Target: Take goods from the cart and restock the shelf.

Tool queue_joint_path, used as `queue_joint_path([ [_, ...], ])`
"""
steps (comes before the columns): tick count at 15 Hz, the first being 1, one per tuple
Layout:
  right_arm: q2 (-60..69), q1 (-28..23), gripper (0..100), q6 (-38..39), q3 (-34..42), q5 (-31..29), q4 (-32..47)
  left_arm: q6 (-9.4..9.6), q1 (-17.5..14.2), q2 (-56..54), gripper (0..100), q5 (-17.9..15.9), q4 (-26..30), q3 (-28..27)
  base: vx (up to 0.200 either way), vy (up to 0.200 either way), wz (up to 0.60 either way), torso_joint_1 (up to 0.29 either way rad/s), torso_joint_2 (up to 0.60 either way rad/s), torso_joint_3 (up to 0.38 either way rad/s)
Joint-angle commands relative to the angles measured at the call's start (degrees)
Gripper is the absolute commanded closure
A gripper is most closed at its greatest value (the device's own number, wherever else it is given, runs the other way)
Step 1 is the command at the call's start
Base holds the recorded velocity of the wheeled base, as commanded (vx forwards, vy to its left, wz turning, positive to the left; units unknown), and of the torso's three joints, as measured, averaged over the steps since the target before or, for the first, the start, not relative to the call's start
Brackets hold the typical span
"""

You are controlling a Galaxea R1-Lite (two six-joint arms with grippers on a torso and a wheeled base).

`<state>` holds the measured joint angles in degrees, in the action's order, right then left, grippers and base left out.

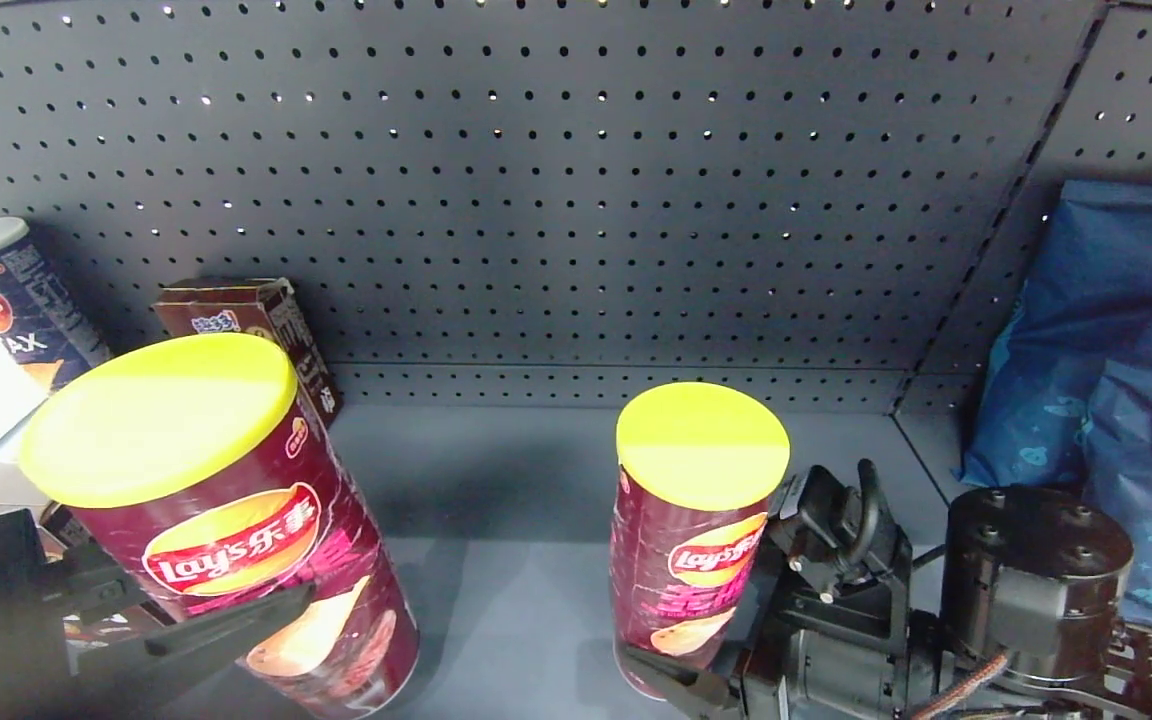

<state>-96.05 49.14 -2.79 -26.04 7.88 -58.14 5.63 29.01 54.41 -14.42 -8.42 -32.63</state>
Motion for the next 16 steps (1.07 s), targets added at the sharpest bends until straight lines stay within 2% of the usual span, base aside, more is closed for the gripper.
queue_joint_path([
  [1, 0.2, 0.1, 0, 0.0, 0.6, 0.0, -0.1, -0.01, 0.0, 0.0, 100, 0.0, 0.0, 0.1, 0.000, 0.000, 0.00, 0.000, 0.00, 0.000],
  [5, 8.3, 0.1, 0, 0.0, 6.4, 0.0, -0.2, -0.01, 0.0, 0.0, 100, 0.0, 0.0, 0.1, 0.000, 0.000, 0.00, 0.000, 0.00, 0.000],
  [11, 29.7, 0.0, 0, -0.1, 17.5, 0.0, 0.7, -0.01, 0.1, 0.0, 100, 0.1, 0.0, 0.0, 0.000, 0.000, 0.00, 0.000, 0.00, 0.000],
  [13, 34.7, -6.4, 0, 0.5, 20.3, -3.6, 1.4, 0.08, 0.1, 0.0, 100, 0.0, 0.0, 0.0, 0.000, 0.000, 0.00, 0.000, 0.00, 0.000],
  [14, 35.8, -9.0, 0, 0.7, 20.2, -3.6, 2.1, 0.08, 0.1, 0.0, 100, 0.0, 0.0, 0.0, 0.000, 0.000, 0.00, 0.000, 0.00, 0.000],
  [15, 39.2, -14.5, 0, 1.0, 20.2, -3.7, 4.7, 0.08, 0.1, 0.0, 100, 0.0, 0.0, -0.1, 0.000, 0.000, 0.00, 0.000, 0.00, 0.000],
  [16, 40.9, -17.2, 0, 0.9, 20.3, -3.7, 5.5, 0.08, 0.2, 0.1, 100, 0.0, -0.1, -0.1, 0.000, 0.000, 0.00, 0.000, 0.00, 0.000],
])
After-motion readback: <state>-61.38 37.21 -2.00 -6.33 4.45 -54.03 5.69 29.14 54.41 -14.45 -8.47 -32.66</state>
